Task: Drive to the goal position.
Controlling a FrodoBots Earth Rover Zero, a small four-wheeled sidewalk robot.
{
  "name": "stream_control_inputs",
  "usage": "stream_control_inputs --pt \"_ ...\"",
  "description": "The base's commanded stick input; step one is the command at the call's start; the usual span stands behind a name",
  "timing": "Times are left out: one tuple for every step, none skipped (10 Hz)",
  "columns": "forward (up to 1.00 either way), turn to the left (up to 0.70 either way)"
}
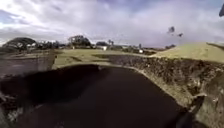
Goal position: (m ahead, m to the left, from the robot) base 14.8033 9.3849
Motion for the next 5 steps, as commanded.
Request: stream_control_inputs --pt "0.7 0.0" --pt "0.7 0.0" --pt "0.7 -0.02" --pt "0.7 -0.34" --pt "0.7 -0.35"
